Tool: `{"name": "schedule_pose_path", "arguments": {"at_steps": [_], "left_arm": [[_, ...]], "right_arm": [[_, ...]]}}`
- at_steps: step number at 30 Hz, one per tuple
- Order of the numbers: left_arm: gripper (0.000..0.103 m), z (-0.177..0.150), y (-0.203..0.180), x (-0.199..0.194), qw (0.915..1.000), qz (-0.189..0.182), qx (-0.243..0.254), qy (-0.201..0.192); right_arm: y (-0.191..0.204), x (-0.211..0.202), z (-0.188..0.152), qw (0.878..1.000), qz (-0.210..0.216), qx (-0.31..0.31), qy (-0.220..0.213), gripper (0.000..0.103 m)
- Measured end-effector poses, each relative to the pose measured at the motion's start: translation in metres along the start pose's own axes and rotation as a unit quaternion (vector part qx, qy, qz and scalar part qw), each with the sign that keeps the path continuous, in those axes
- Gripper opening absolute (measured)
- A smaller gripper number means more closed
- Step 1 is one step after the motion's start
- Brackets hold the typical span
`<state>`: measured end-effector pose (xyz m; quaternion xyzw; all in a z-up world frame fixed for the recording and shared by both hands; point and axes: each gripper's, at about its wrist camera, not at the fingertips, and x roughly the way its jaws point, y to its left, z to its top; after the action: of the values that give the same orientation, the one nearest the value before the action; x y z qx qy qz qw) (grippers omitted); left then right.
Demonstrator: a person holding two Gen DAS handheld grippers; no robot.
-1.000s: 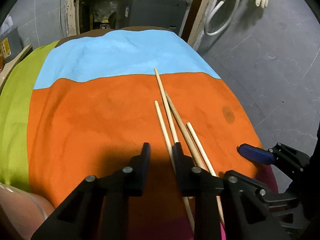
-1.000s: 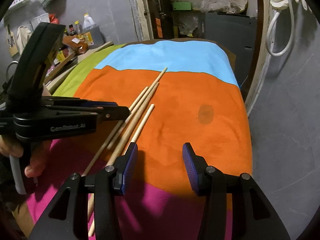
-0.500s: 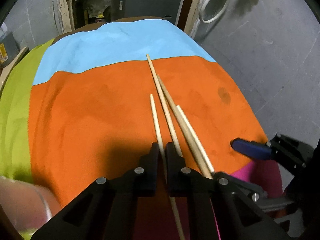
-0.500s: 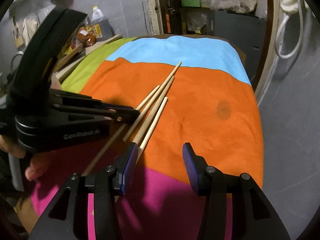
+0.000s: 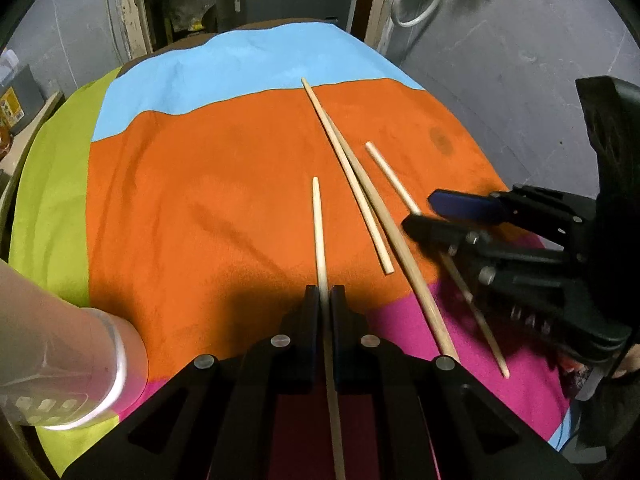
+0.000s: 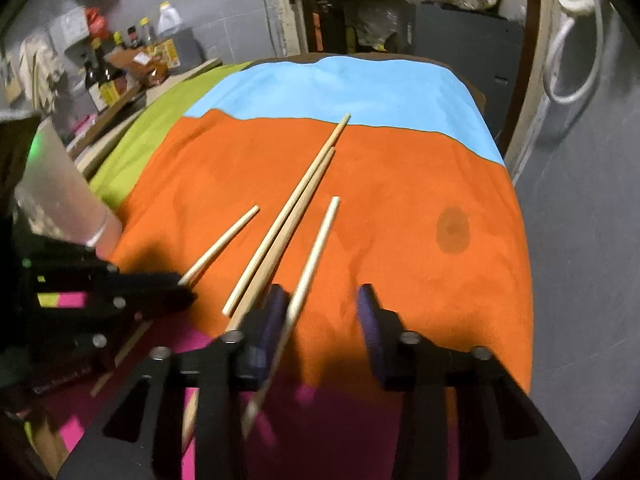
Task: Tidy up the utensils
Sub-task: 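Grasp a chopstick with the left tool while the right tool grasps another chopstick, then lift the chopstick with the left tool while the right lifts its chopstick toward the holder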
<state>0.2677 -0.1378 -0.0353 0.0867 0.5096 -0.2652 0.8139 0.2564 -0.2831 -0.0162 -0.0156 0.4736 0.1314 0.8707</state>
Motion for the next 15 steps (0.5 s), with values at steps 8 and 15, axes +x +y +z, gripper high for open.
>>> {"name": "schedule_pose_path", "arguments": {"at_steps": [8, 15], "left_arm": [[0.003, -0.01, 0.001, -0.009, 0.9994, -0.01, -0.032, 0.003], [0.002, -0.038, -0.002, -0.045, 0.9947, -0.033, -0.048, -0.085]], "right_arm": [[0.0, -0.008, -0.011, 0.998, 0.049, 0.027, 0.005, 0.005], [0.007, -0.041, -0.026, 0.994, 0.071, 0.062, -0.059, 0.003]]}}
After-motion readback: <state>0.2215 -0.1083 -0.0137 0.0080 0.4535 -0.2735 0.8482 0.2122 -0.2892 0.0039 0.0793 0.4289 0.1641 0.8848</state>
